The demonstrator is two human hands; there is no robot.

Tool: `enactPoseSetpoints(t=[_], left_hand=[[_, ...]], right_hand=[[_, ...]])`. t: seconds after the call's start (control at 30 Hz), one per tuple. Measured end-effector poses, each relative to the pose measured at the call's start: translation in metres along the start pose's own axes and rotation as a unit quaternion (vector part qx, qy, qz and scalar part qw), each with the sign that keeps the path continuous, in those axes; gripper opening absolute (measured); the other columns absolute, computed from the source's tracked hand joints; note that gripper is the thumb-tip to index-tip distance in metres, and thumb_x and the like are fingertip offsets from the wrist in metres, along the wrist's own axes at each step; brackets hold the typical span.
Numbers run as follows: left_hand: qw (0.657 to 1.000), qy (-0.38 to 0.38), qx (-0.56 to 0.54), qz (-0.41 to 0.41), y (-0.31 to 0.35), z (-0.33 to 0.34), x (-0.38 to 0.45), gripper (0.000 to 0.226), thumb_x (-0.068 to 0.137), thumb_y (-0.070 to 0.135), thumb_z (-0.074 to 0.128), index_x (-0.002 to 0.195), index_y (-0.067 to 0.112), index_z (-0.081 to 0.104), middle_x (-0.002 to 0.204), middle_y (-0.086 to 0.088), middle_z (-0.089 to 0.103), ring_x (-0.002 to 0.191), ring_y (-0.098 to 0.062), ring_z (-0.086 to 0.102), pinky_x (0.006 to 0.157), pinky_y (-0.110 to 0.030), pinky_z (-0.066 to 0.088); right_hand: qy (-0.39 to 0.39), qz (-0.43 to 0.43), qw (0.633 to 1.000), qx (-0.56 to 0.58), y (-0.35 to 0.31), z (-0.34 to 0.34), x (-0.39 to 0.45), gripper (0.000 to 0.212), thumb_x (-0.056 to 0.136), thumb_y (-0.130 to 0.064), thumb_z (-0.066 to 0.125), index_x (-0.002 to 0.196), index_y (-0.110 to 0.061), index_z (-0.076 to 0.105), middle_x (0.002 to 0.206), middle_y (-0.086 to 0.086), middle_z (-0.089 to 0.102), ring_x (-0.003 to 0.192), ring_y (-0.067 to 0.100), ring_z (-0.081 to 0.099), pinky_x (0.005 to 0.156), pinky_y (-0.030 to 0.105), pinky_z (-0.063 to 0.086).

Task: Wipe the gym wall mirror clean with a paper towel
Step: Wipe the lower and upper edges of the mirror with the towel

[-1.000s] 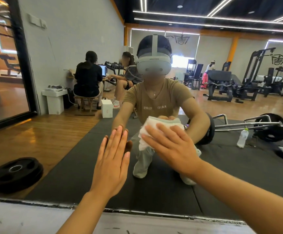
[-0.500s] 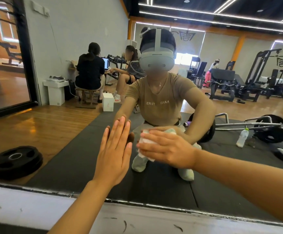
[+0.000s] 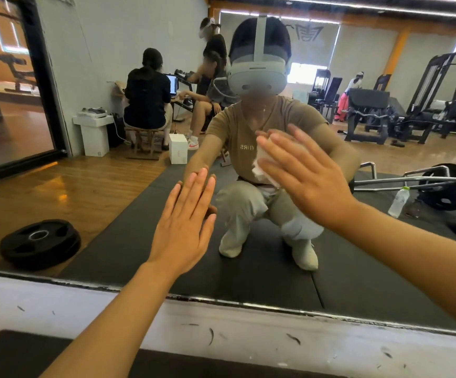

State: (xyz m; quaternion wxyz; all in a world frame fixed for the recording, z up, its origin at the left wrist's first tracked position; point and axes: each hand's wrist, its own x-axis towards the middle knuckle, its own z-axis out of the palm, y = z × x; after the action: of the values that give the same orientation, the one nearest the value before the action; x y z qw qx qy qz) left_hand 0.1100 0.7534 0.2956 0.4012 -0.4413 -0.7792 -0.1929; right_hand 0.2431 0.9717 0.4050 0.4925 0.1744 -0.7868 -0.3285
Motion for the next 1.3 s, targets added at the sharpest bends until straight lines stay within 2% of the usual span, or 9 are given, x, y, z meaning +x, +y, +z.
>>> enactPoseSetpoints(t=[0.33, 0.47, 0.53, 0.63, 0.77, 0.87, 0.97, 1.1, 1.3], left_hand=[[0.989, -0.009, -0.104, -0.103, 0.045, 0.025, -0.043, 0.065, 0.104, 0.035, 0.034, 0.161, 0.014, 0.010, 0.168, -0.002, -0.011, 0.155, -0.021, -0.007, 0.124, -0.034, -0.009], [0.987, -0.027, -0.111, -0.109, 0.072, 0.044, -0.058, 0.066, 0.104, 0.034, 0.036, 0.161, 0.017, 0.008, 0.168, -0.004, -0.011, 0.155, -0.022, -0.008, 0.124, -0.035, -0.009], [0.985, -0.030, -0.120, -0.120, 0.085, 0.055, -0.063, 0.069, 0.103, 0.032, 0.040, 0.161, 0.017, 0.006, 0.168, -0.004, -0.015, 0.155, -0.023, -0.010, 0.124, -0.035, -0.010], [0.977, -0.031, -0.136, -0.161, 0.102, 0.067, -0.066, 0.075, 0.102, 0.034, 0.041, 0.161, 0.019, -0.002, 0.166, 0.000, -0.023, 0.153, -0.023, -0.017, 0.124, -0.039, -0.009], [0.971, -0.013, -0.136, -0.197, 0.117, 0.077, -0.060, 0.075, 0.102, 0.040, 0.033, 0.159, 0.021, -0.011, 0.164, -0.002, -0.026, 0.153, -0.026, -0.018, 0.123, -0.042, -0.010], [0.963, 0.003, -0.154, -0.222, 0.127, 0.081, -0.058, 0.073, 0.103, 0.042, 0.029, 0.159, 0.020, -0.013, 0.164, -0.001, -0.027, 0.153, -0.026, -0.017, 0.124, -0.045, -0.006], [0.941, 0.021, -0.199, -0.273, 0.144, 0.080, -0.053, 0.073, 0.103, 0.046, 0.026, 0.155, 0.028, -0.022, 0.162, 0.005, -0.031, 0.152, -0.020, -0.020, 0.123, -0.048, -0.001], [0.943, 0.031, -0.220, -0.247, 0.171, 0.079, -0.038, 0.069, 0.103, 0.047, 0.025, 0.156, 0.036, -0.016, 0.163, 0.006, -0.029, 0.152, -0.020, -0.020, 0.122, -0.048, -0.003], [0.934, 0.041, -0.228, -0.272, 0.198, 0.087, -0.018, 0.067, 0.103, 0.046, 0.027, 0.159, 0.031, -0.005, 0.166, 0.000, -0.023, 0.153, -0.025, -0.019, 0.121, -0.055, -0.001]], right_hand=[[0.001, -0.003, 1.000, 0.025, -0.070, 0.025, -0.089, 0.043, 0.099, -0.003, 0.059, 0.141, -0.005, 0.054, 0.152, 0.010, 0.045, 0.141, 0.032, 0.042, 0.115, 0.049, 0.036], [-0.076, -0.019, 0.997, -0.010, -0.096, 0.027, -0.159, 0.047, 0.104, 0.006, 0.031, 0.149, -0.010, 0.034, 0.161, 0.009, 0.025, 0.153, 0.030, 0.011, 0.124, 0.046, 0.013], [-0.132, -0.037, 0.990, -0.030, -0.109, 0.026, -0.200, 0.056, 0.099, 0.007, 0.037, 0.152, -0.010, 0.028, 0.165, 0.010, 0.013, 0.154, 0.030, 0.000, 0.125, 0.046, 0.002], [-0.166, -0.085, 0.981, -0.048, -0.118, 0.022, -0.249, 0.061, 0.095, 0.012, 0.040, 0.151, -0.011, 0.031, 0.161, 0.007, 0.024, 0.154, 0.032, -0.001, 0.125, 0.047, -0.002], [-0.192, -0.129, 0.972, -0.049, -0.105, 0.019, -0.260, 0.093, 0.074, 0.003, 0.070, 0.154, -0.012, 0.025, 0.167, 0.012, 0.005, 0.153, 0.032, 0.000, 0.124, 0.049, 0.001], [-0.187, -0.155, 0.969, -0.045, -0.082, 0.010, -0.237, 0.076, 0.081, 0.005, 0.051, 0.152, -0.013, 0.029, 0.166, 0.015, 0.004, 0.153, 0.034, 0.000, 0.123, 0.053, -0.003], [-0.115, -0.071, 0.991, -0.002, -0.041, -0.006, -0.202, 0.045, 0.102, 0.002, 0.036, 0.145, -0.010, 0.041, 0.159, 0.012, 0.028, 0.152, 0.030, 0.013, 0.124, 0.050, 0.013], [0.038, 0.084, 0.996, 0.009, 0.038, -0.035, -0.145, 0.037, 0.096, -0.001, 0.063, 0.133, -0.004, 0.060, 0.144, 0.018, 0.051, 0.136, 0.035, 0.047, 0.112, 0.055, 0.038], [0.122, 0.261, 0.957, 0.010, 0.067, -0.031, -0.099, 0.045, 0.099, -0.007, 0.061, 0.142, -0.009, 0.045, 0.148, 0.022, 0.046, 0.139, 0.041, 0.040, 0.114, 0.053, 0.037]])
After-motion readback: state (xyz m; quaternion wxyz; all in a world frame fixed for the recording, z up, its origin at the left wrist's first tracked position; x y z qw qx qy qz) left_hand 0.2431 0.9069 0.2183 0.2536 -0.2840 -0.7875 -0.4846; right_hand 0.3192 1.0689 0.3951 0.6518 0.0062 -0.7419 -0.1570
